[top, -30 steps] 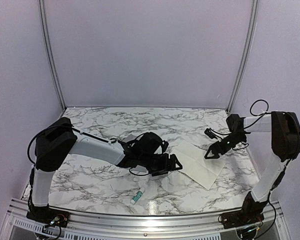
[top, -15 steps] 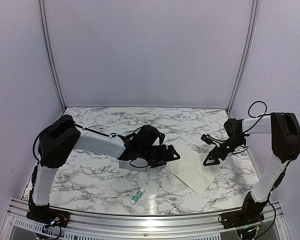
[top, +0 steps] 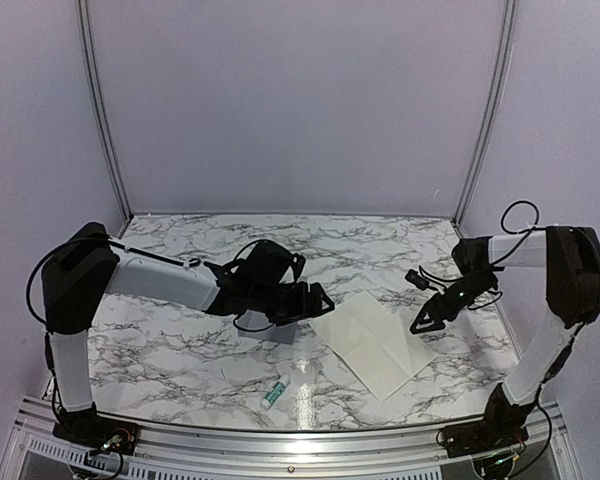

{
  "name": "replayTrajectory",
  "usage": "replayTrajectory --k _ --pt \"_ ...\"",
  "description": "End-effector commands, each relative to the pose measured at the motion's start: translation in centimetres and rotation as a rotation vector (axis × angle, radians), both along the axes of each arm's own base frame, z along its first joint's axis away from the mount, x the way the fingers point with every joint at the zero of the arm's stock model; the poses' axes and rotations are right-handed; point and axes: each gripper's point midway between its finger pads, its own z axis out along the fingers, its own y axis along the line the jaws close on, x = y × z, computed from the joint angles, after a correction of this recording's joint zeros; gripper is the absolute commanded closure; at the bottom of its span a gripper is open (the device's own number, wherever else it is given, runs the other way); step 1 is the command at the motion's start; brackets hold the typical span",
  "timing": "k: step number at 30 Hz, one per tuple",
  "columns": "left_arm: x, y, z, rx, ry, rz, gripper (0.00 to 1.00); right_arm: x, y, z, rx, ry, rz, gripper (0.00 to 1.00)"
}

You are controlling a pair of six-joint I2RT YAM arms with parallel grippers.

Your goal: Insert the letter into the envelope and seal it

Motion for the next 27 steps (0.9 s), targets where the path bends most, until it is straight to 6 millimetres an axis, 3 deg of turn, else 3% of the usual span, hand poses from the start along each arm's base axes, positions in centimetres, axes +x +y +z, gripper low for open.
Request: replayTrajectory --k 1,7,14,19,27 --pt "-4.3 0.5 0.9 0.013 0.024 -0.072 0.18 3.0 -0.4 0.8 -0.012 -0.079 -0.045 0.23" --pt "-7.5 0.3 -0.7 -0.042 0.194 -0.054 0.18 4.9 0.0 0.0 0.001 -0.061 -0.072 0.24" --pt "-9.8 -3.1 -2.0 -0.07 0.292 -0.112 0.18 4.0 0.6 -0.9 -0.009 -0.017 -0.049 0.29" --pt "-10.3 -4.6 -3.4 -0.097 0.36 -0.127 0.18 2.5 0.8 -1.5 -0.009 0.002 -0.025 0.3" --pt "-9.6 -6.2 -3.5 -0.155 0.401 -0.112 0.17 1.3 1.2 -2.5 0.018 0.039 -0.015 0.3"
